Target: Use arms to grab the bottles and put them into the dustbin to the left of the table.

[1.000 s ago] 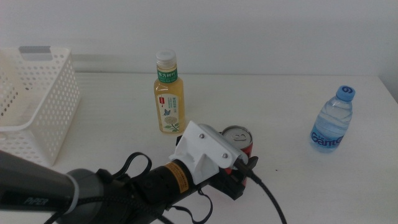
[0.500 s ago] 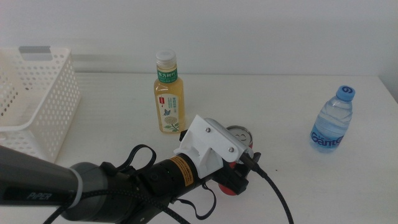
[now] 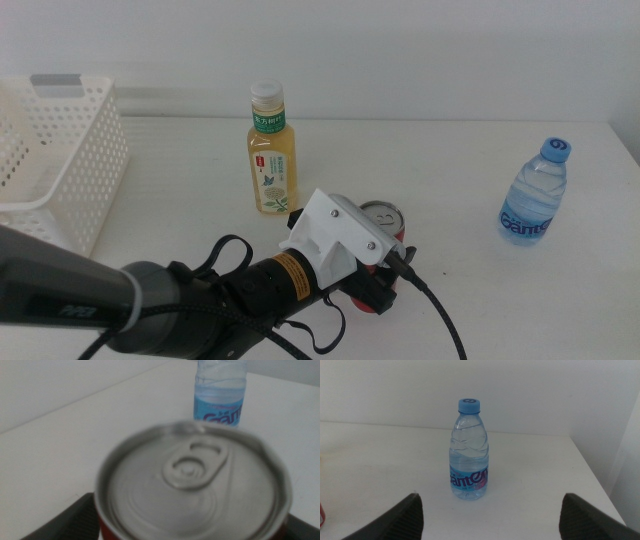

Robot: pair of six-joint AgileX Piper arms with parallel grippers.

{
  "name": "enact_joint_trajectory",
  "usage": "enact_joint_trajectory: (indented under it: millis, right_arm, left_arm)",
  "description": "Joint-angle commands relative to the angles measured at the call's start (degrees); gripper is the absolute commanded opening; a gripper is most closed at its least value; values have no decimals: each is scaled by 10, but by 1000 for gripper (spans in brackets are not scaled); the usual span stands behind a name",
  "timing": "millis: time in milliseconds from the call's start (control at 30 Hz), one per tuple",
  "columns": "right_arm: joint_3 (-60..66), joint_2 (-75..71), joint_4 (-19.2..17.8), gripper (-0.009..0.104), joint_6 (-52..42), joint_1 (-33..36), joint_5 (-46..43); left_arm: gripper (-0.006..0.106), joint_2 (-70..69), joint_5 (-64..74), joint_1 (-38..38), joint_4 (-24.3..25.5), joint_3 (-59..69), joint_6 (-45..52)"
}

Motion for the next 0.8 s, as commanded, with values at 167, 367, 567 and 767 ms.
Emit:
enact_joint_trajectory:
  millis: [167, 367, 567, 767]
  right_arm:
    - [2, -2, -5, 79, -3, -5, -4]
    - [2, -2, -5, 79, -3, -5, -4]
    - [2, -2, -5, 79, -3, -5, -4]
    - [2, -2, -5, 79, -3, -5, -4]
  left_arm:
    - [94, 37, -60, 3, -12, -4, -15]
    - [94, 56, -59, 3, -12, -24, -19]
    - [94, 77, -54, 3, -2, -41, -21]
    - [94, 78, -41, 3, 10, -47, -22]
